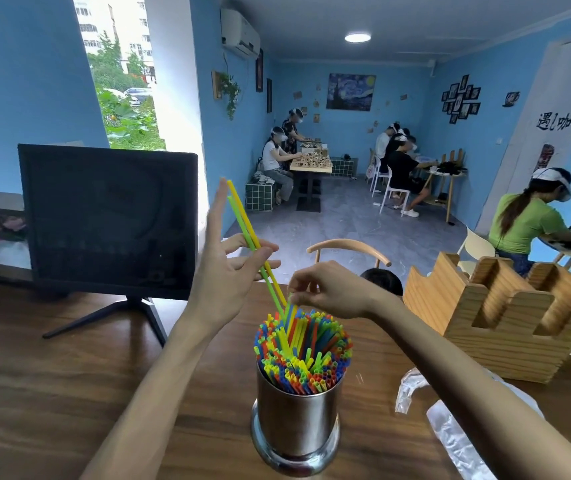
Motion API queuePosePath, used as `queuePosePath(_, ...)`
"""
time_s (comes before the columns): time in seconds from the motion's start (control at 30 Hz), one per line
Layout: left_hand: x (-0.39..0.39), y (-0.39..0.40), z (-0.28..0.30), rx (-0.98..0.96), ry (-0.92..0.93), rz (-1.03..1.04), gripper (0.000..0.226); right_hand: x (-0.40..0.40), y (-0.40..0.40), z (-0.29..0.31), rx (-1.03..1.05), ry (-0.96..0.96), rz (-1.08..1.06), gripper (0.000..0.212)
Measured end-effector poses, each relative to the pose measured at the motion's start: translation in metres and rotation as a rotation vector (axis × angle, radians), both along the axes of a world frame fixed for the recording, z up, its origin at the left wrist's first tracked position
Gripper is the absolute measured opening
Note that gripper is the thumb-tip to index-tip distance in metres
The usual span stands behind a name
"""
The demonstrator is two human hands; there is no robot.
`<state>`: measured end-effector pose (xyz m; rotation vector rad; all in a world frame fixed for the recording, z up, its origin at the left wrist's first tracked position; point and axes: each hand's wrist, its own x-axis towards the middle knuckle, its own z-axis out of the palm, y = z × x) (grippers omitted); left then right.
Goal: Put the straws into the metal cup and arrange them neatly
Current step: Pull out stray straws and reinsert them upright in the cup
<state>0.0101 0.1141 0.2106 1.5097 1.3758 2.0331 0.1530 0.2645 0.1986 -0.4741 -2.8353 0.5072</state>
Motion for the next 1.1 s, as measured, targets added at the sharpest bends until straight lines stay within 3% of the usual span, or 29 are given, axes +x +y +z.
queuePosePath(0.2, 0.015, 0.011, -0.021, -0.145, 0.16, -0.049, 0.105, 0.025, 0.012, 0.033, 0.032, 0.127, -0.074, 0.023)
queuePosePath(0.33, 0.015, 0.014, -0.035, -0.271, 0.252, -0.045, 0.092, 0.042, 0.02, 0.05, 0.021, 0.195, -0.14, 0.005)
queuePosePath(0.67, 0.015, 0.015, -0.06, -0.338, 0.397, 0.086, 0.006, 0.071, 0.027, 0.073, 0.032, 0.329, -0.182, 0.007)
queuePosePath(0.73, 0.014, 0.016, -0.059, -0.339, 0.41, 0.096, 0.009, 0.077, 0.029, 0.078, 0.041, 0.357, -0.198, 0.006)
queuePosePath(0.9, 0.013, 0.022, -0.046, -0.258, 0.041, 0.138, 0.019, 0.09, 0.028, 0.089, 0.025, 0.531, -0.203, 0.009)
queuePosePath(1.0, 0.016, 0.02, -0.029, -0.268, 0.066, 0.011, 0.04, 0.088, 0.024, 0.09, -0.02, 0.541, -0.16, 0.01)
queuePosePath(1.1, 0.026, 0.019, -0.014, -0.343, 0.139, -0.11, 0.019, 0.08, 0.02, 0.086, -0.061, 0.522, -0.135, 0.011)
